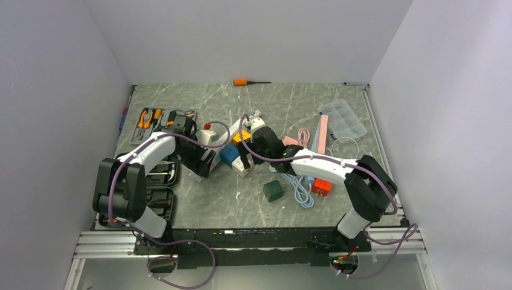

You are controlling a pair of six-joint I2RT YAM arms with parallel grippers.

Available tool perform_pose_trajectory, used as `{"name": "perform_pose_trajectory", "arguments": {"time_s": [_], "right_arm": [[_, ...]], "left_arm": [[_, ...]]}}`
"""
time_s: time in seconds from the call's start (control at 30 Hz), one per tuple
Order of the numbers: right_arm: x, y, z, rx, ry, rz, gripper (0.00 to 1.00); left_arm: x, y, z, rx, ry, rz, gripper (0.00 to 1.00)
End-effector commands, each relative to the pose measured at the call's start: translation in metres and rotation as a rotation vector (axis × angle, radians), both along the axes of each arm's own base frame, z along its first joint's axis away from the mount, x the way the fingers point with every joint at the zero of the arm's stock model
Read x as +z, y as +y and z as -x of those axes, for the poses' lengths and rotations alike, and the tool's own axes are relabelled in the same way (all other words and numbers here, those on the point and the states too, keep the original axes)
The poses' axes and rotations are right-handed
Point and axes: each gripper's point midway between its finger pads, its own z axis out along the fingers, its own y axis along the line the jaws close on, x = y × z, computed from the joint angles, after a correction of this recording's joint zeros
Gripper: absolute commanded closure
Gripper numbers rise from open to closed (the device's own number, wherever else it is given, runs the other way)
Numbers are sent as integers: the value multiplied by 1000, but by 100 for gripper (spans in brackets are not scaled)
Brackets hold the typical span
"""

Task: Pull the plug off the socket
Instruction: Remove the plug from the socket.

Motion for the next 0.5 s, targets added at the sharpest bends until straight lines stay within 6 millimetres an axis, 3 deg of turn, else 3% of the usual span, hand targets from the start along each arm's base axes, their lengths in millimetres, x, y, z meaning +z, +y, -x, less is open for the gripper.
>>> {"name": "perform_pose_trajectory", "arguments": {"time_s": [0.0,0.17,0.47], "right_arm": [[26,34,-15,80,-61,-101,3],[25,50,-19,128,-55,-109,3],[5,74,-24,178,-19,-96,4]], "left_arm": [[23,-13,-24,6,-65,79,17],[15,-17,-32,12,-46,85,21],[20,-13,-19,-7,-60,111,24]]}}
